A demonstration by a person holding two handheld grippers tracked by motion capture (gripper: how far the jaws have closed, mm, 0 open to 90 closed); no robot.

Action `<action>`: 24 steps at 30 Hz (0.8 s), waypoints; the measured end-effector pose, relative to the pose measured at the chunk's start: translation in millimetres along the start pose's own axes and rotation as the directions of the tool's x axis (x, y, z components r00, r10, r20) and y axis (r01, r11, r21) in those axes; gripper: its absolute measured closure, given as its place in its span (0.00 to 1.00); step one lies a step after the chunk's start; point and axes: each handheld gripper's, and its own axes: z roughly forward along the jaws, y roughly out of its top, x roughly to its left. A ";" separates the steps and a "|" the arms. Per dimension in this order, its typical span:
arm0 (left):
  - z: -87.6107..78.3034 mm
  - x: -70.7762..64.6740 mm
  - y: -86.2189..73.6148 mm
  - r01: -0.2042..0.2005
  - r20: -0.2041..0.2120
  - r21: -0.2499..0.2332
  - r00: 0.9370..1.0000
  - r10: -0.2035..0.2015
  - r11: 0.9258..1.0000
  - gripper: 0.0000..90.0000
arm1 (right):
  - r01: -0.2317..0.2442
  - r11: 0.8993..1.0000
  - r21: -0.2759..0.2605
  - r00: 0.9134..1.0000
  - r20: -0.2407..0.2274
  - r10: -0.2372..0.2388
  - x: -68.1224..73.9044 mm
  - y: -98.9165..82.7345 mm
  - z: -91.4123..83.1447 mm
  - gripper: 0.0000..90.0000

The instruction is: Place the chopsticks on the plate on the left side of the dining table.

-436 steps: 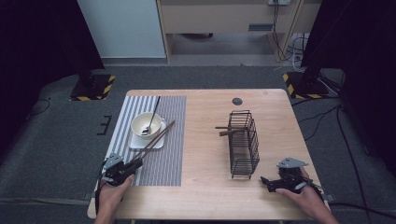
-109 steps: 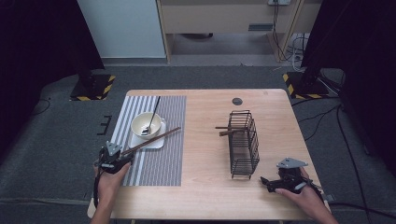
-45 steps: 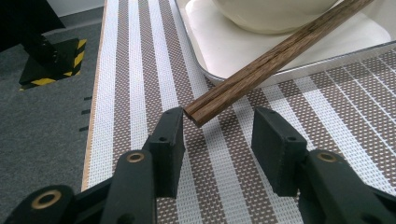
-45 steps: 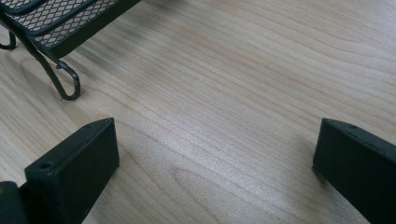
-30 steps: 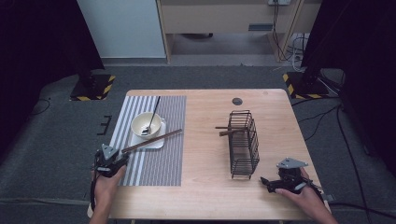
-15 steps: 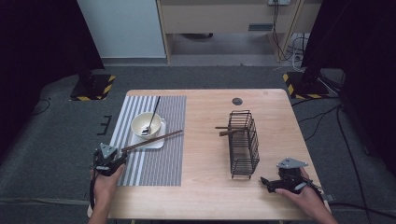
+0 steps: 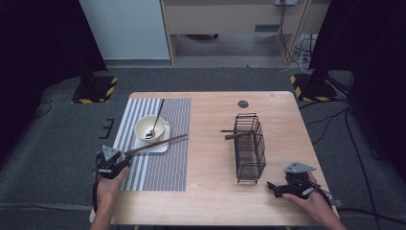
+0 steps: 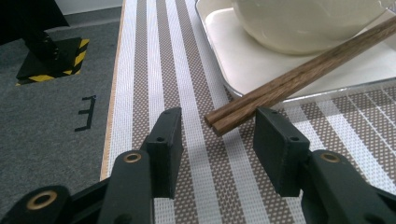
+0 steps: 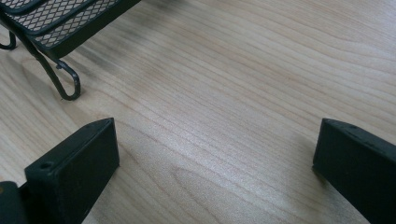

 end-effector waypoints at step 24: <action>-6.5 -2.9 4.6 -0.054 0.025 0.022 0.998 0.054 0.998 0.44 | 0.000 1.000 0.000 1.000 0.000 0.000 0.0 0.0 0.0 0.00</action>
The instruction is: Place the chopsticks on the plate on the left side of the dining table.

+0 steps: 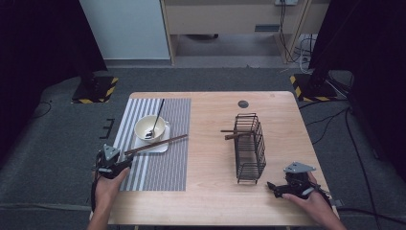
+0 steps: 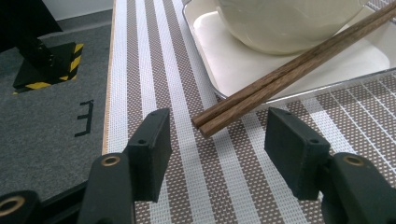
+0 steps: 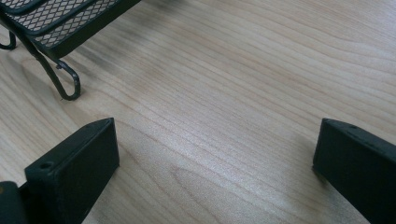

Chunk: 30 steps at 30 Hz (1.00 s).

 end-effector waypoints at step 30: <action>8.8 4.5 0.3 0.003 -0.043 0.025 0.999 -0.002 1.000 0.56 | -0.001 1.000 0.000 1.000 0.000 0.001 0.1 0.0 0.0 0.00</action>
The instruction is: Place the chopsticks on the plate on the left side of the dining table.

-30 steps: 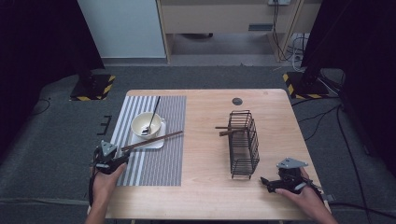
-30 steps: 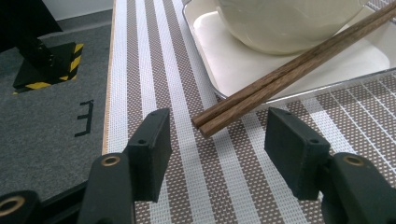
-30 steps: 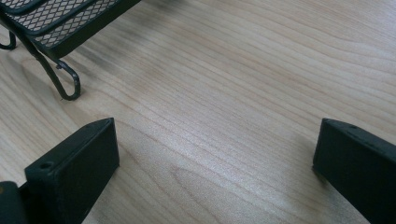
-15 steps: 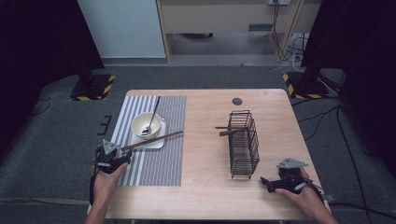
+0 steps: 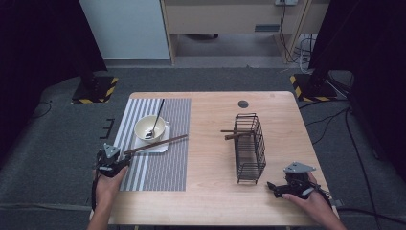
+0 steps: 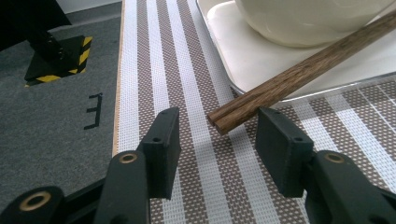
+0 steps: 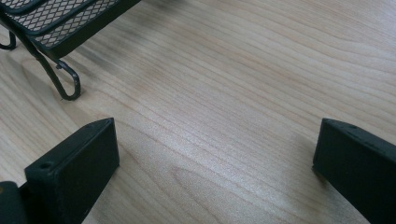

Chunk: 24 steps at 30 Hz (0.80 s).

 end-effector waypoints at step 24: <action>1.1 5.0 5.2 -0.015 -0.007 0.008 1.000 0.015 1.000 0.57 | -0.001 1.000 -0.002 1.000 0.002 0.001 0.2 -0.1 0.1 0.00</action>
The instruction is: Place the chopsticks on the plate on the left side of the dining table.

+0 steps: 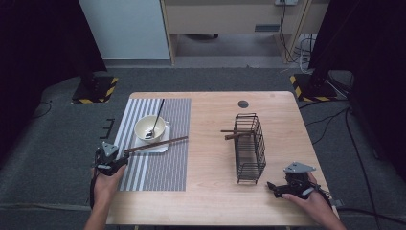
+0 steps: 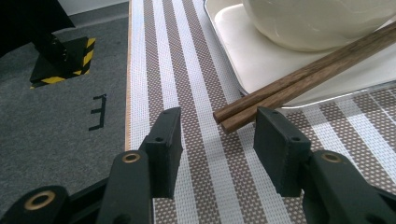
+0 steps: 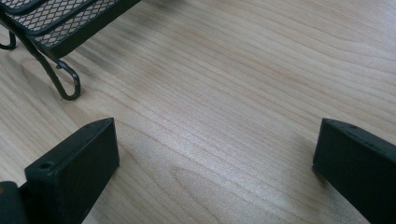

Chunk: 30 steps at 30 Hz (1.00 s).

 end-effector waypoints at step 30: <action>1.7 3.0 3.4 -0.013 -0.022 -0.005 1.000 0.013 1.000 0.56 | 0.000 1.000 0.001 1.000 -0.001 0.000 0.4 -0.3 -0.4 0.00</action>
